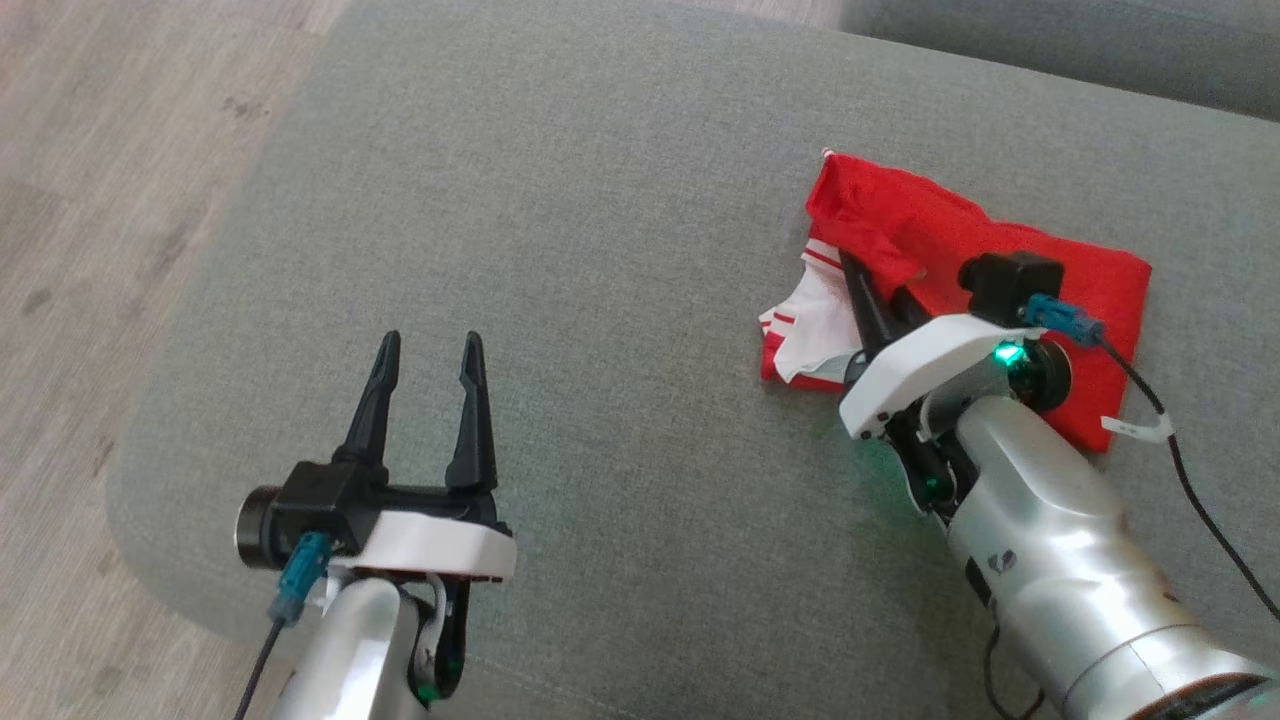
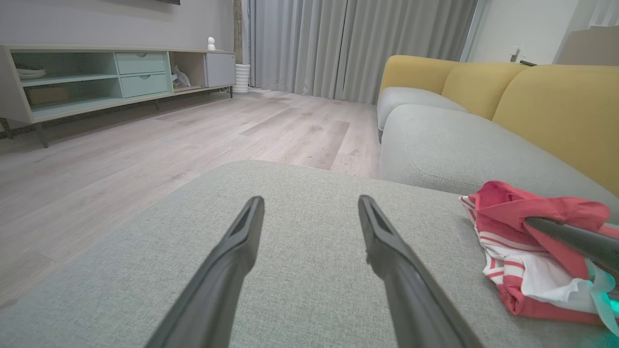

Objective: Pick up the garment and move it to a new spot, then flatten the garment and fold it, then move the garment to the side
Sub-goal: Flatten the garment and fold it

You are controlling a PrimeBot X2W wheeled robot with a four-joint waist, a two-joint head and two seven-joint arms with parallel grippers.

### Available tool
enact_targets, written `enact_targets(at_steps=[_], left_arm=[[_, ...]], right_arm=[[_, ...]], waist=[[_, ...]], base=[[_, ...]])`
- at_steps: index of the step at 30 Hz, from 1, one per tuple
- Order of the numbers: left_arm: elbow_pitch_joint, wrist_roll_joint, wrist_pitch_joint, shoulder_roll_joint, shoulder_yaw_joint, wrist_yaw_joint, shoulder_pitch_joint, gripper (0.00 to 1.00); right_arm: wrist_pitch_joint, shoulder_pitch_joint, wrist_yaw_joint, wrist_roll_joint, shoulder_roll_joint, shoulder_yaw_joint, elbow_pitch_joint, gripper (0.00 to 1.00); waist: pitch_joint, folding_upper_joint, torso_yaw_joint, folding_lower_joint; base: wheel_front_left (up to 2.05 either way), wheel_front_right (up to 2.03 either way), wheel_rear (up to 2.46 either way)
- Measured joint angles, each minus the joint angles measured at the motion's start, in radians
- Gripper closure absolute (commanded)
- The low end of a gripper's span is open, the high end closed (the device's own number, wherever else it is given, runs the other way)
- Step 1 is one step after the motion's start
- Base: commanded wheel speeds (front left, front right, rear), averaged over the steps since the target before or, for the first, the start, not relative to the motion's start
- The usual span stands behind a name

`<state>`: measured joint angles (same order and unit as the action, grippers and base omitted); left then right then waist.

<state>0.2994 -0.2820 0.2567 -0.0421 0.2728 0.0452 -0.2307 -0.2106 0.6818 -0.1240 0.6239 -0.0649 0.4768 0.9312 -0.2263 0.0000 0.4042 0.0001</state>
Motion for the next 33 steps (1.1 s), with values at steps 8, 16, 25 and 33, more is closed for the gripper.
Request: enact_targets(at_steps=[8, 16, 25, 33], left_arm=[[0.013, -0.001, 0.000, 0.000, 0.003, 0.007, 0.001, 0.00], [0.017, 0.015, 0.000, 0.000, -0.043, 0.002, 0.002, 0.00], [-0.013, 0.021, 0.000, 0.000, -0.072, -0.012, 0.014, 0.00], [-0.020, 0.021, 0.000, 0.000, -0.083, -0.011, 0.038, 0.00]], right_arm=[[0.026, -0.009, 0.000, 0.130, -0.006, 0.227, -0.086, 0.00], [0.006, -0.009, 0.000, 0.187, -0.001, 0.306, -0.173, 0.00], [-0.038, 0.008, 0.000, -0.148, -0.031, -0.102, -0.172, 0.00], [-0.044, -0.275, 0.000, -0.417, -0.043, -0.377, -0.449, 0.00]], waist=[[0.028, 0.0000, -0.006, -0.0001], [0.063, 0.0000, -0.070, -0.0001], [0.101, 0.0000, -0.181, -0.0001], [0.123, 0.0000, -0.258, -0.0001]], base=[[0.00, 0.00, 0.00], [0.00, 0.00, 0.00], [0.00, 0.00, 0.00], [0.00, 0.00, 0.00]])
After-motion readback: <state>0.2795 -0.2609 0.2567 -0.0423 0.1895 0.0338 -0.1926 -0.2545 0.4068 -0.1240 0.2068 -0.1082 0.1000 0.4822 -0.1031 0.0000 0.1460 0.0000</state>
